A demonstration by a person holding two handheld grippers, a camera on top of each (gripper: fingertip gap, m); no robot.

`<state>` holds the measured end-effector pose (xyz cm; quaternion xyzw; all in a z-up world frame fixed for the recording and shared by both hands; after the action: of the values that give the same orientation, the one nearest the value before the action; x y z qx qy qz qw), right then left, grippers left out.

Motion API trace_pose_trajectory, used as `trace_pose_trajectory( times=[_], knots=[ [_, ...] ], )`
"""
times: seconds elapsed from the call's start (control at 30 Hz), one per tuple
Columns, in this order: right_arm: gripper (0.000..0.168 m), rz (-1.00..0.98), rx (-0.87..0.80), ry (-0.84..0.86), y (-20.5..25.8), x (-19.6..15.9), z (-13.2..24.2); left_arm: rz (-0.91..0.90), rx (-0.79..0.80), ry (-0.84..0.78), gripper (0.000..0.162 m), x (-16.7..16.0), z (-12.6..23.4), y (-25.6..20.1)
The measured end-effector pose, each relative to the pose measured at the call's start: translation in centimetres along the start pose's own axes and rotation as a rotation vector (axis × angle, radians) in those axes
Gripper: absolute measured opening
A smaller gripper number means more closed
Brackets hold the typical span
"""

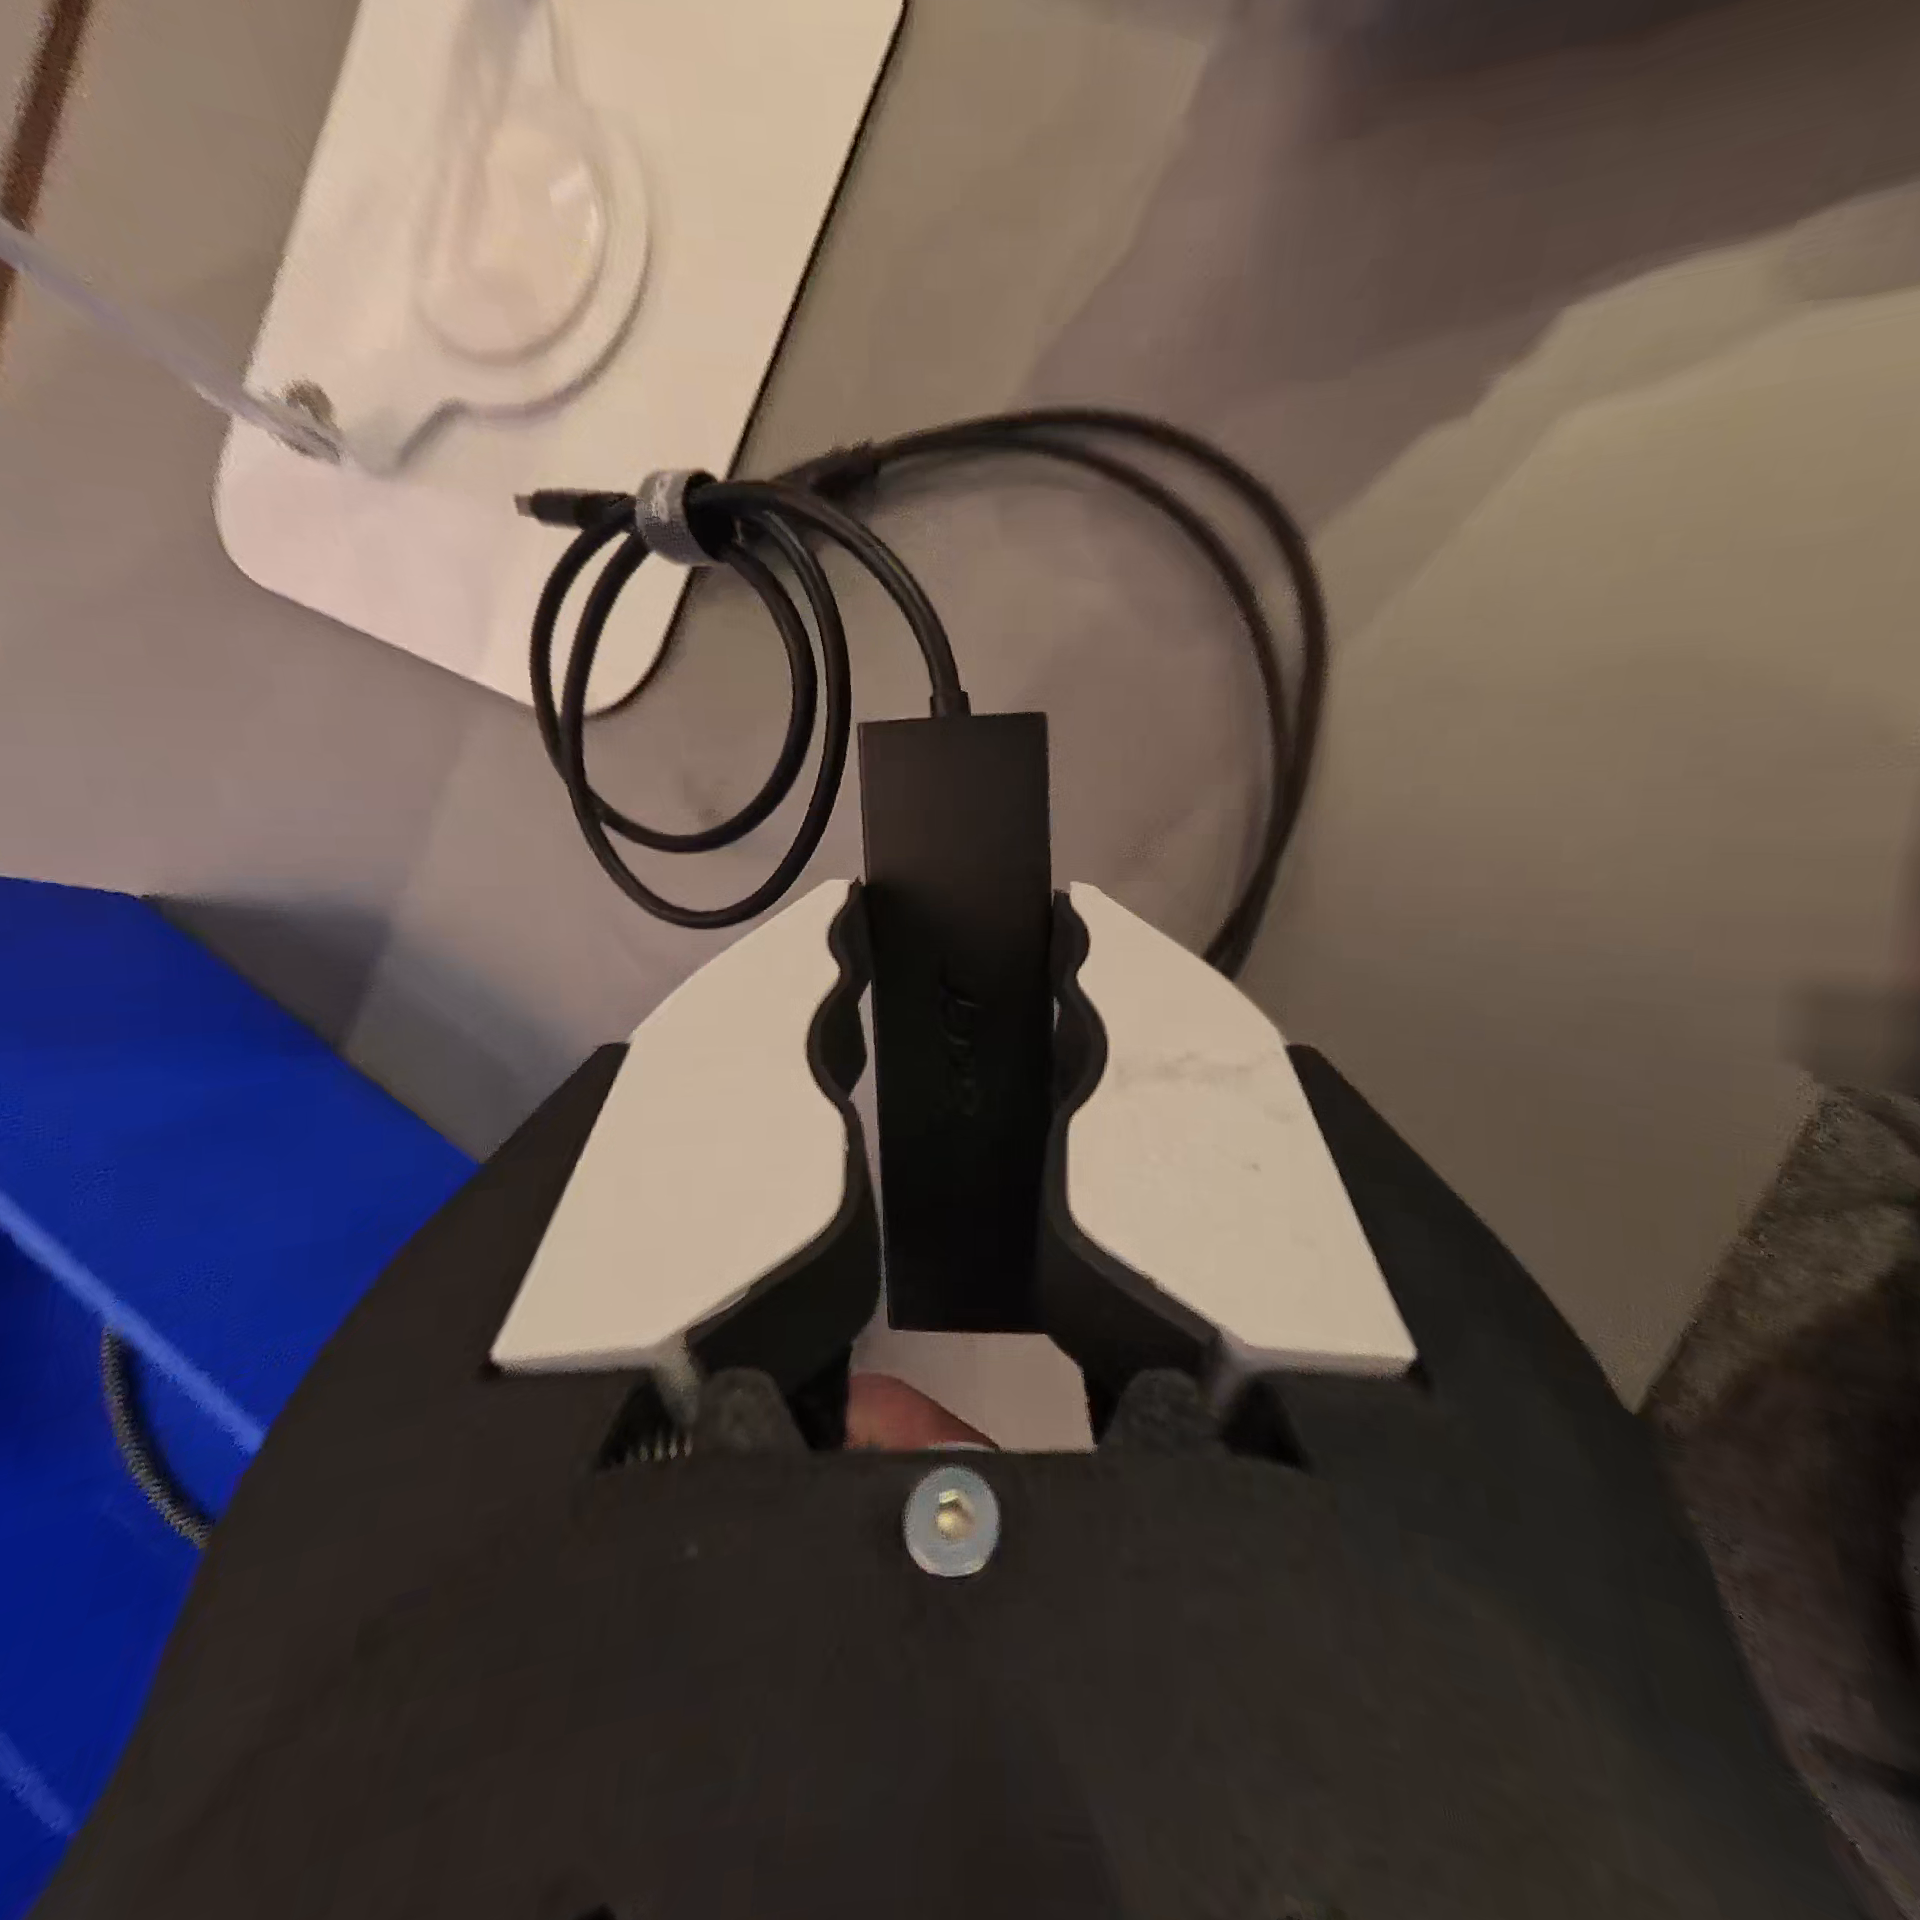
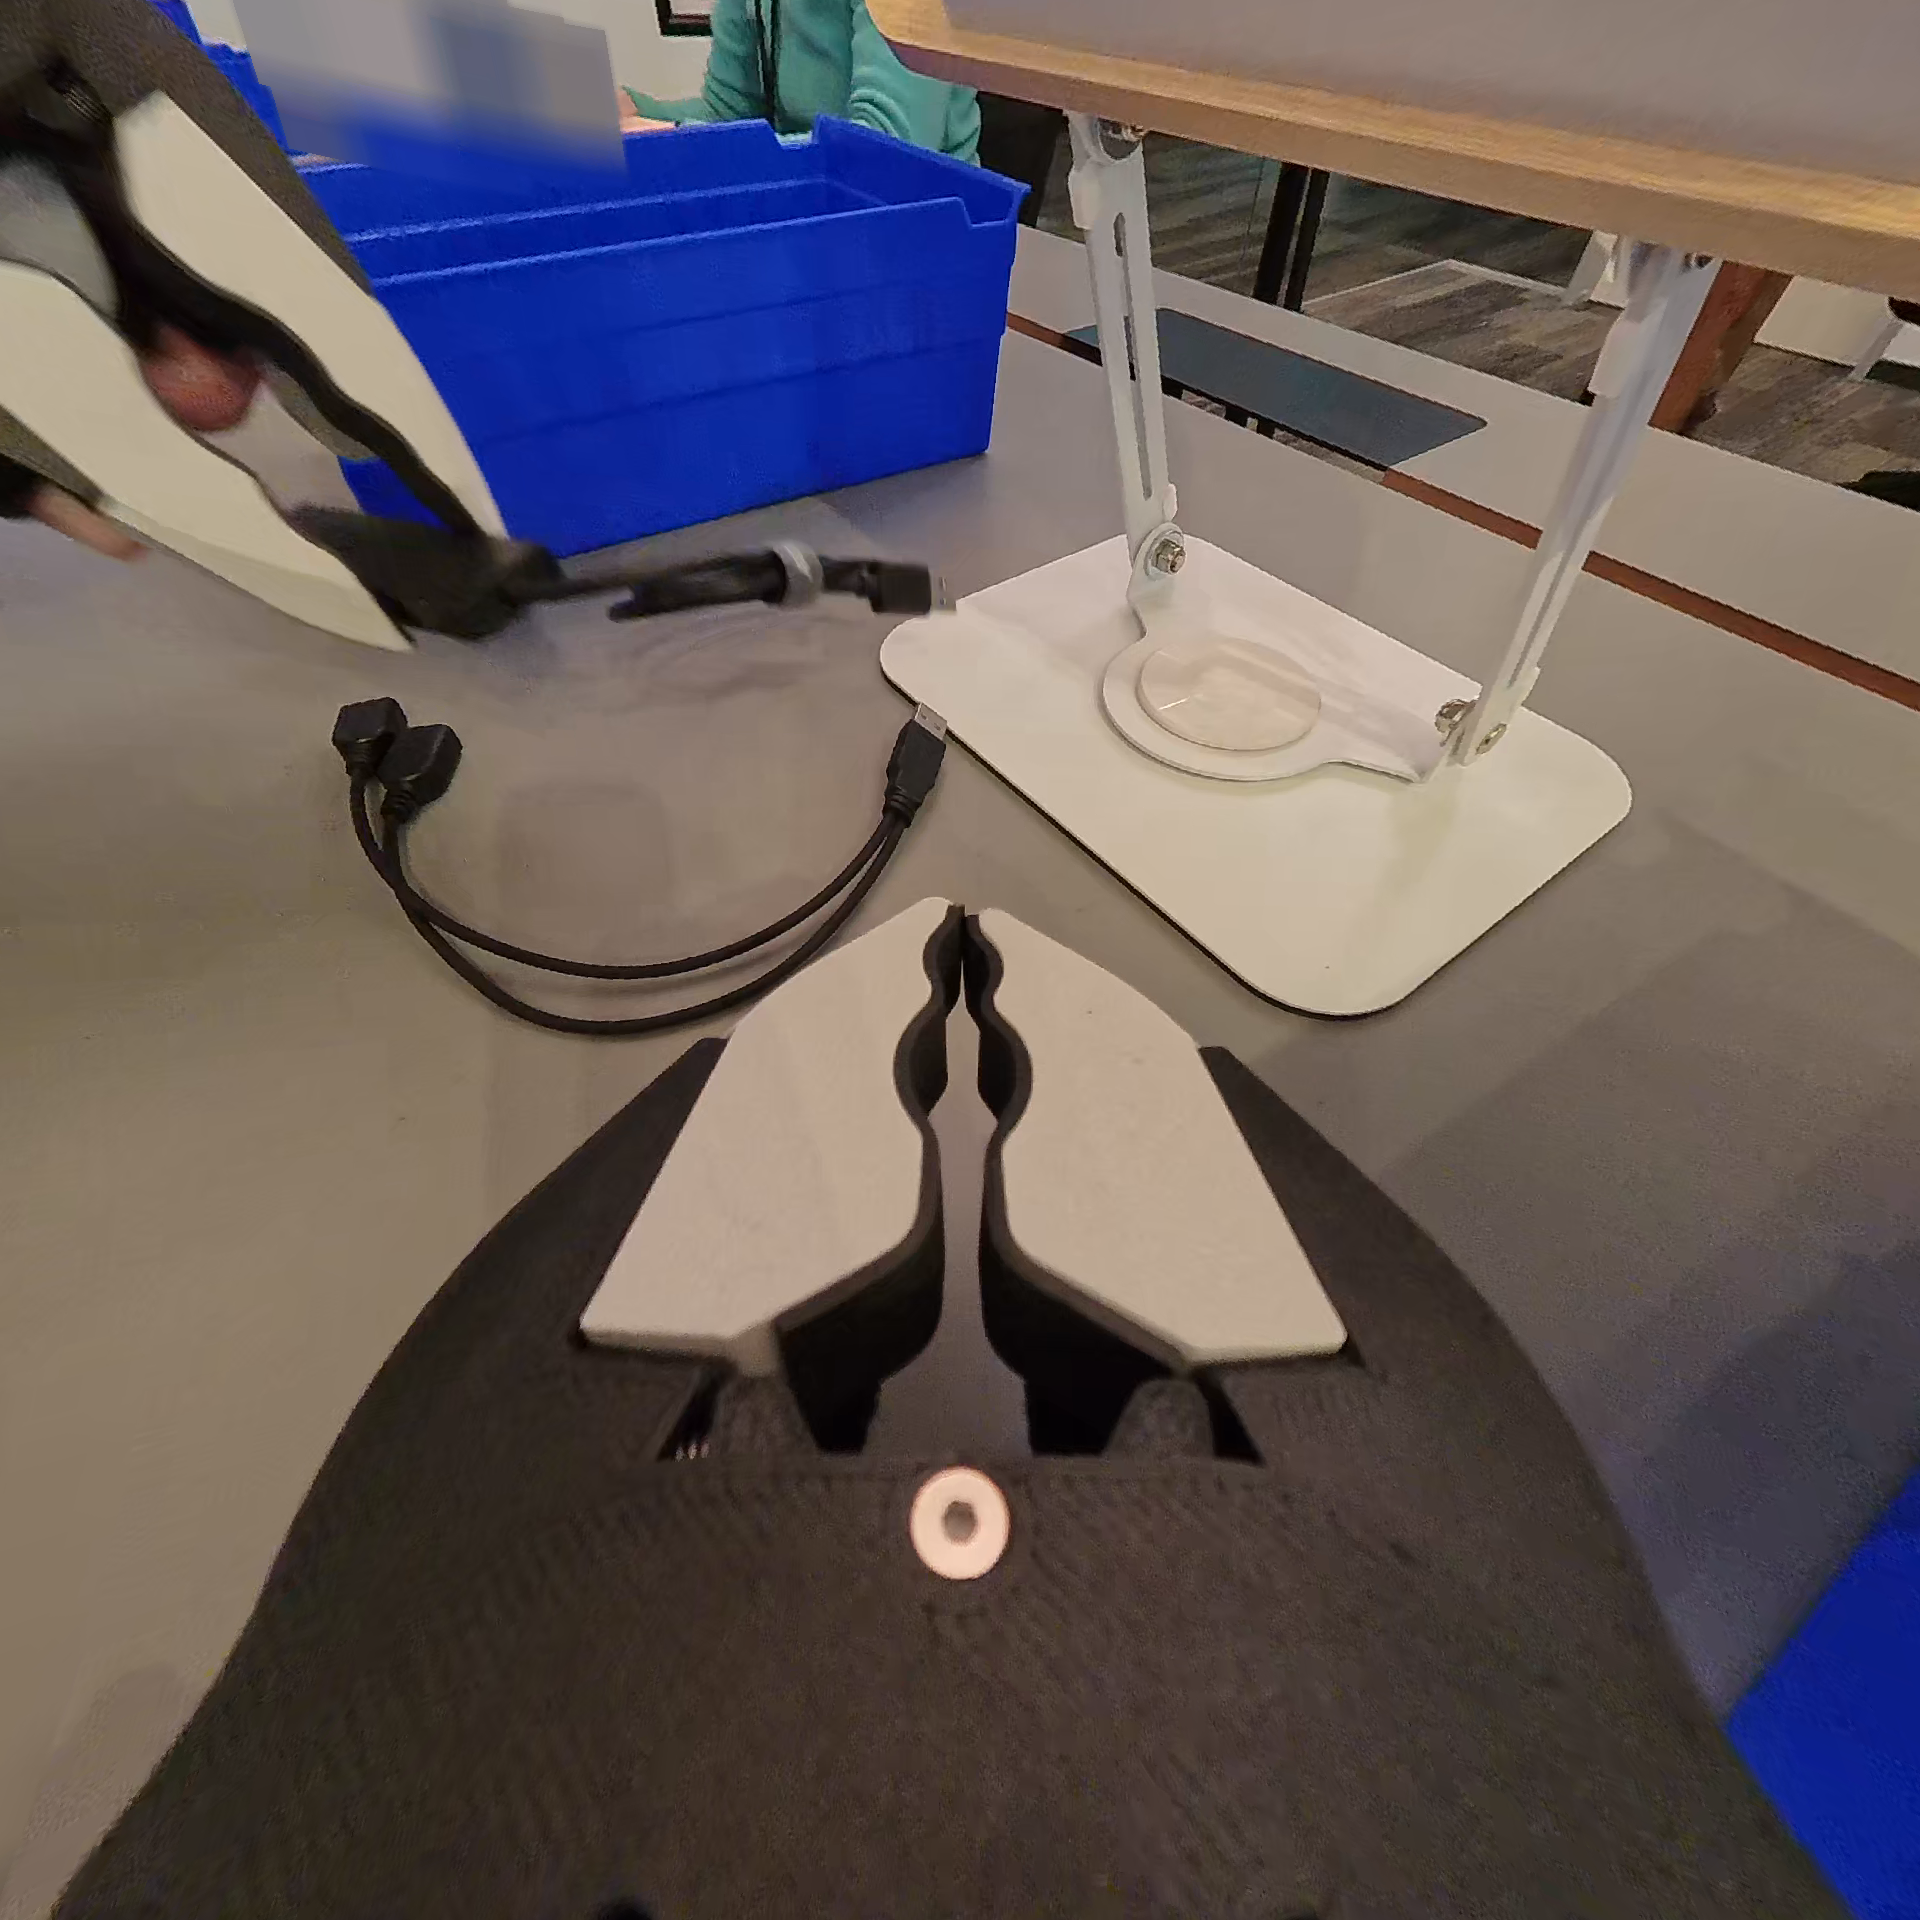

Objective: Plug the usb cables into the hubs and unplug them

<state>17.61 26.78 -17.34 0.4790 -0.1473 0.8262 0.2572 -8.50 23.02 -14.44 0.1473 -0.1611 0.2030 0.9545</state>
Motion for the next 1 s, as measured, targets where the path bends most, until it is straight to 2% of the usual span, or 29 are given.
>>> trace_pose_trajectory(
  times=[0.17,0.3,0.33,0.43,0.57,0.77,0.87,1.0],
  knots=[
    [0.0,0.005,0.007,-0.013,0.1,0.2,0.2,0.047,0.039,0.125,0.033,-0.5,-3.7,0.4],
    [0.0,0.012,0.013,-0.009,0.3,0.2,0.2,0.065,-0.018,0.138,0.033,-0.6,-5.4,0.2],
    [0.0,0.013,0.013,-0.007,0.3,0.2,0.2,0.071,0.002,0.12,0.033,-0.6,-5.5,0.3],
    [0.0,0.01,0.016,-0.006,0.3,0.2,0.1,0.097,-0.018,0.077,0.052,-0.9,-4.9,0.5],
    [0.0,0.007,0.021,-0.007,0.3,0.2,0.1,0.137,-0.015,0.019,0.056,-2.0,-3.0,0.9],
    [0.0,0.005,0.038,-0.005,0.4,0.1,0.0,0.091,0.057,0.026,0.037,-5.5,-0.7,0.0],
    [0.0,0.011,0.049,0.004,0.6,0.1,-0.1,0.032,0.154,0.06,0.031,-6.3,-0.8,-0.5],
    [0.0,0.007,0.05,0.014,0.6,-0.1,-0.3,0.002,0.204,0.123,0.025,-6.4,-1.9,-0.6]
  ],
)
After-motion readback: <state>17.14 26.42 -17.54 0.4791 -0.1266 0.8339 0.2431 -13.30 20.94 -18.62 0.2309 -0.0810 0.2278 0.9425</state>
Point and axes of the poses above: each gripper's, where its closed fingertips meet, z back along the fingers, x out of its top, y = z × x across the jaws, the point moved 8 cm from there along z, back along the fingers, and after that the axes turned 10 degrees about y, right-handed, at the moved point
